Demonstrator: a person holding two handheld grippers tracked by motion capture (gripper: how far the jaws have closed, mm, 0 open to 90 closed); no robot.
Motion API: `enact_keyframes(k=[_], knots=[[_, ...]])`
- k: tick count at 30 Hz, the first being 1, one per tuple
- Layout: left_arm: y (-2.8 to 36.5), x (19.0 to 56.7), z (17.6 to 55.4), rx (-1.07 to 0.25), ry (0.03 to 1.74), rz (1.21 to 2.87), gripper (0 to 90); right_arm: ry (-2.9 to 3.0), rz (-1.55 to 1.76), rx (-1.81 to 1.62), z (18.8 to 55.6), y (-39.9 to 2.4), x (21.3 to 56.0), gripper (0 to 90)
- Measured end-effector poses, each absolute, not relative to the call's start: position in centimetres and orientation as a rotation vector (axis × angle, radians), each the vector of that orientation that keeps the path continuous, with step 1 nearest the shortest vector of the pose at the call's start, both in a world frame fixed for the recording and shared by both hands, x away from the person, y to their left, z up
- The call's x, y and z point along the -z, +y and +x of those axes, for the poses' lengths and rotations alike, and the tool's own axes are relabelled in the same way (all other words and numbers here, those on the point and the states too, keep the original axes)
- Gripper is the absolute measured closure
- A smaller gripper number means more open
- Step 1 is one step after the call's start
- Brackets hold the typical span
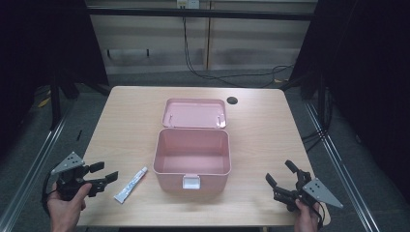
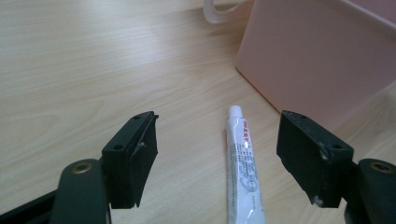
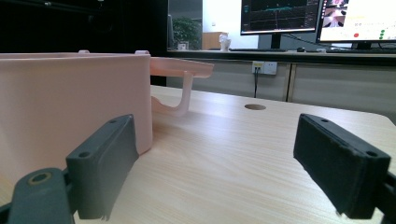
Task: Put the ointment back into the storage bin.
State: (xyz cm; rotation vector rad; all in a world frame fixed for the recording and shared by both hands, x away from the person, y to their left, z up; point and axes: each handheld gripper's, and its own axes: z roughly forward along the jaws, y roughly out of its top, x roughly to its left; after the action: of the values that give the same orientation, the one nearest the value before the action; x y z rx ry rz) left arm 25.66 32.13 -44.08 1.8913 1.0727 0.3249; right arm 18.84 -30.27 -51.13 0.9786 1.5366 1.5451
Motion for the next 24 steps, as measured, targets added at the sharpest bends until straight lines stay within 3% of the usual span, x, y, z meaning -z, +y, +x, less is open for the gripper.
enact_keyframes(k=[16,24], knots=[[31.2,43.4,26.0,-0.27,1.081,1.972,33.4,1.537,0.975,-1.546,18.9,-30.3,51.1,12.7],[29.1,42.1,26.4,-0.359,1.06,2.075,37.7,1.537,0.975,-1.545,18.9,-30.3,51.1,12.7]])
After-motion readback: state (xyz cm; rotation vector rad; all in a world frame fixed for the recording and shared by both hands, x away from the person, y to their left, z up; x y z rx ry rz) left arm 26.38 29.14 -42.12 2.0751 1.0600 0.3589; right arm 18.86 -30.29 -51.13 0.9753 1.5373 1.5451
